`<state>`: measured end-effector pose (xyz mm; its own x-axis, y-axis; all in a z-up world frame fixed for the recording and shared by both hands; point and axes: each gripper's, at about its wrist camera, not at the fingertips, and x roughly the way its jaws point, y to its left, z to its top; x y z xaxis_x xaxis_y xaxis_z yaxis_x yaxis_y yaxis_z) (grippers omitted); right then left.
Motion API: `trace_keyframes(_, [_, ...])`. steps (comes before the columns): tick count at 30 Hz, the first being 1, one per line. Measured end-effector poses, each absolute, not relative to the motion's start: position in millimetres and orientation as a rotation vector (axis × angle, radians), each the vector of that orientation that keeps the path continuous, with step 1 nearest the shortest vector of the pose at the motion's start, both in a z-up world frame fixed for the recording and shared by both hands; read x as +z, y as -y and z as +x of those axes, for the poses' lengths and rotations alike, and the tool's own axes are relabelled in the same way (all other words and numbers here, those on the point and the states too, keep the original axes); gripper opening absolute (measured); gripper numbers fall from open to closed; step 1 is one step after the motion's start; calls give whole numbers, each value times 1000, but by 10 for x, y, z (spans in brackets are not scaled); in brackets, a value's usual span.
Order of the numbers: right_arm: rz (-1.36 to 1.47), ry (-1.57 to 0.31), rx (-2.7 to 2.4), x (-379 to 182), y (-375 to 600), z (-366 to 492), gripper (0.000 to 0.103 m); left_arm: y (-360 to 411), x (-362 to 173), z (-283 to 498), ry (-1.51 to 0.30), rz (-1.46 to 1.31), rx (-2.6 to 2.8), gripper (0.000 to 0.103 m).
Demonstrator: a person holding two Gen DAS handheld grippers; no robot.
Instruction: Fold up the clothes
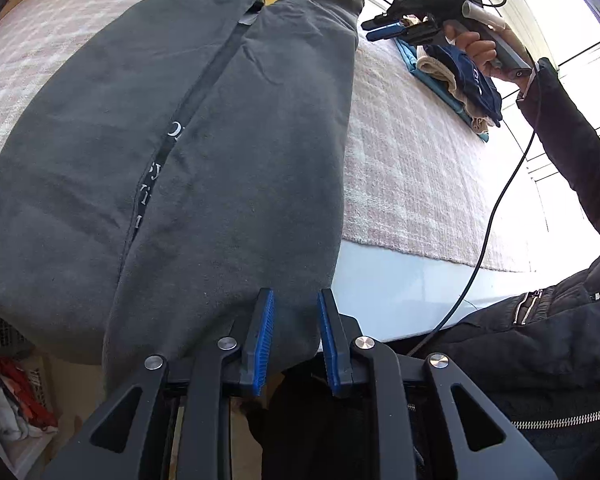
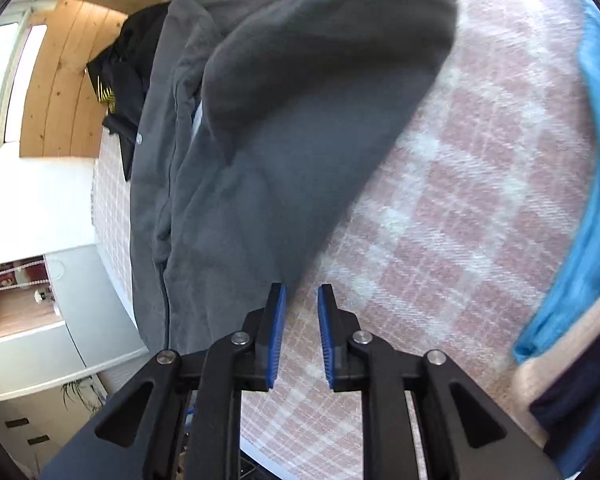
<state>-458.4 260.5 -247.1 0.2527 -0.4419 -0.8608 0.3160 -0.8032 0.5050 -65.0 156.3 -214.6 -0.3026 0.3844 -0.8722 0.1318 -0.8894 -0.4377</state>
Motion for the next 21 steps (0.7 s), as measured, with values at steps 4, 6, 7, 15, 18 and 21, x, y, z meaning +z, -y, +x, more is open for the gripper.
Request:
trace_keyframes(4, [1926, 208, -1709, -2381, -2727, -4779, 41, -1575, -2165, -703, 650, -1770, 2297, 22])
trace_keyframes(6, [1947, 253, -1648, -2446, -2743, -4788, 41, -1602, -2174, -738, 635, -1777, 2287, 22])
trace_keyframes(7, [1951, 262, -1616, -2478, -2723, -4766, 41, -1607, -2176, -749, 635, -1785, 2274, 22])
trace_keyframes(15, [1828, 85, -1653, -2388, -2518, -4649, 31, -1610, -1778, -1055, 607, -1710, 2283, 22])
trace_keyframes(18, [1687, 87, -1641, -2243, -2400, -4646, 25, -1626, -1532, -1460, 477, -1649, 2350, 22])
trace_keyframes(21, [1658, -24, -1642, -2317, -2243, -4610, 24, -1621, -1473, -2087, 340, -1627, 2402, 22])
